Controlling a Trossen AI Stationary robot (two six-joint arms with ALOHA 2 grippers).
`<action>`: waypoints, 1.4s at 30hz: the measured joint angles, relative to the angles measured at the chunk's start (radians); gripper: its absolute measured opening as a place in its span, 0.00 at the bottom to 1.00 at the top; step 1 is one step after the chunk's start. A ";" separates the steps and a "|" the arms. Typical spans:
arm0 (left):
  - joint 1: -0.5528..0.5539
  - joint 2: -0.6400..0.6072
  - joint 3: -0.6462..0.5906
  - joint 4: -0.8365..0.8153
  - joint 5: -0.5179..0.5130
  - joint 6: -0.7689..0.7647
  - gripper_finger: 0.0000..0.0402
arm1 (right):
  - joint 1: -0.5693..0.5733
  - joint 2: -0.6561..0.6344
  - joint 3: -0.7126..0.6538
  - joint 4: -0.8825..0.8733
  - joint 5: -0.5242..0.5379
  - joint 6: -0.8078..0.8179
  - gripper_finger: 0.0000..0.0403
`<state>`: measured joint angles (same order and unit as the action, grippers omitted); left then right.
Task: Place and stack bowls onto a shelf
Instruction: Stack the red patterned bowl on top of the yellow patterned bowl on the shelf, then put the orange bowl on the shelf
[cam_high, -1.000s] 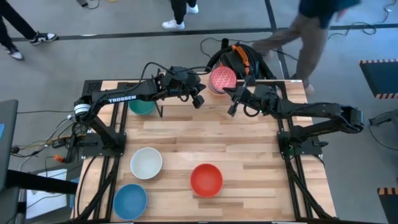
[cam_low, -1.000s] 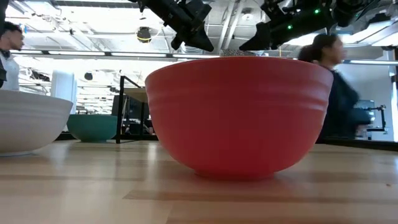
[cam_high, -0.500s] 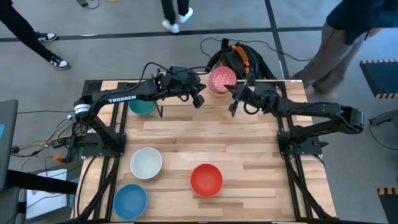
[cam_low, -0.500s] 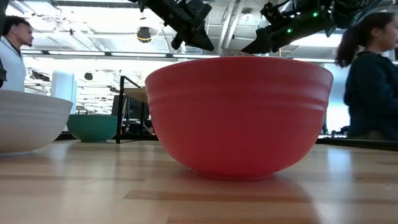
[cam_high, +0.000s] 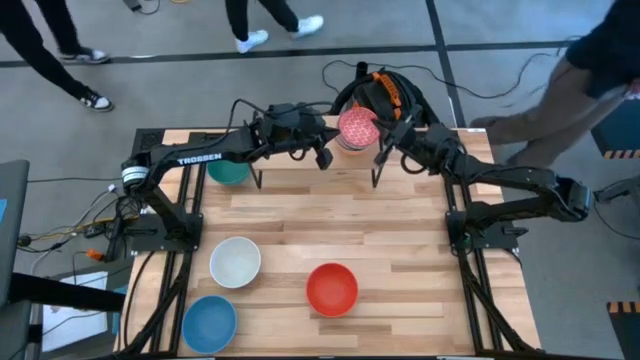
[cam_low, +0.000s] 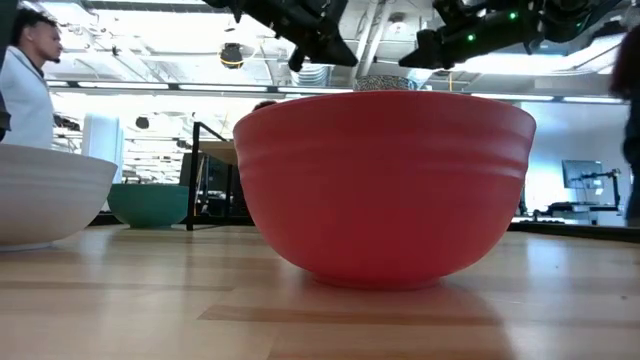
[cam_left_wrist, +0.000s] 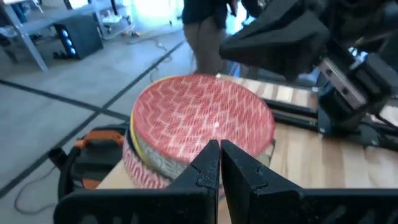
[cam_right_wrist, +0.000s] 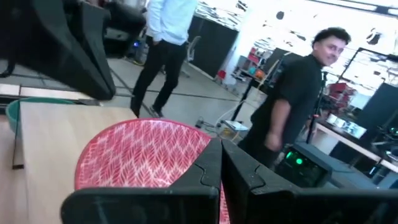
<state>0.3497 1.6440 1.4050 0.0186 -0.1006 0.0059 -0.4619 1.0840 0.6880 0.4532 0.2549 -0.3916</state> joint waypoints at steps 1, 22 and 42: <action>0.000 0.010 0.001 0.001 0.006 0.000 0.00 | -0.015 0.000 0.000 -0.002 -0.015 0.011 0.07; -0.001 0.046 -0.001 -0.032 -0.012 -0.010 0.00 | -0.131 0.008 0.001 -0.098 -0.152 0.047 0.07; -0.002 0.068 0.001 -0.140 -0.046 -0.055 0.00 | -0.169 -0.029 0.001 -0.051 -0.206 0.043 0.07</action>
<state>0.3478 1.7123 1.4055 -0.1215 -0.1463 -0.0490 -0.6308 1.0545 0.6888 0.4026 0.0488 -0.3485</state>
